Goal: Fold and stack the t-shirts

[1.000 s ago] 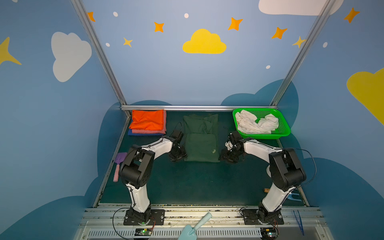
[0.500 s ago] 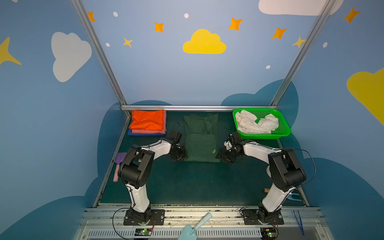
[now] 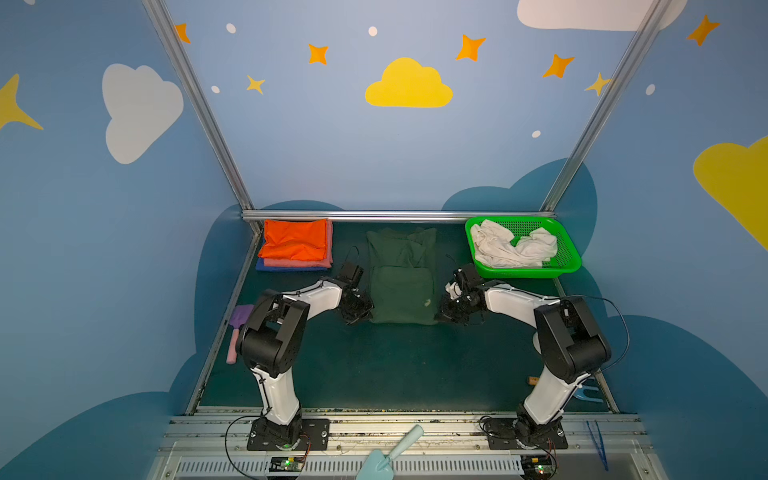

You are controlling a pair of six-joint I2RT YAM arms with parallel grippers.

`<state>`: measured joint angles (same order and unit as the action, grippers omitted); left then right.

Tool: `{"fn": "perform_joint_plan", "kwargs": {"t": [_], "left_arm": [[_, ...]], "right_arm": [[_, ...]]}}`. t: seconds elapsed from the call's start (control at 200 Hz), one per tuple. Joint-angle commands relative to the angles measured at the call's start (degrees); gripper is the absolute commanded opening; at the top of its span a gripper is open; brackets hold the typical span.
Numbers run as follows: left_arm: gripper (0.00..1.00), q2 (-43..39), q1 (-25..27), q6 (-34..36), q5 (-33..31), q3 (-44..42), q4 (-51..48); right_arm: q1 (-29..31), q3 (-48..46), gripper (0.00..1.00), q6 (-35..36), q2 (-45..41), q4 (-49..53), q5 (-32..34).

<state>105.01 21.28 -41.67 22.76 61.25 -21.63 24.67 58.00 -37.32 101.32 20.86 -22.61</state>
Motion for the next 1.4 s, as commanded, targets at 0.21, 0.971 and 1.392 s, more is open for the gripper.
{"fn": "perform_joint_plan", "kwargs": {"t": [0.21,0.971,1.392], "left_arm": [[0.05,-7.8,1.1,-0.1,-0.9,-4.5,-2.6],[0.05,-34.9,12.9,-7.7,-14.5,-17.7,-11.6],[0.05,-24.0,6.0,-0.3,-16.1,0.5,-13.8]], "right_arm": [[2.3,-2.6,0.0,0.2,-3.7,2.0,0.3],[14.3,-14.8,0.0,-7.8,-31.9,10.5,11.3],[5.8,2.1,0.0,0.4,-20.5,11.8,10.8]]}}
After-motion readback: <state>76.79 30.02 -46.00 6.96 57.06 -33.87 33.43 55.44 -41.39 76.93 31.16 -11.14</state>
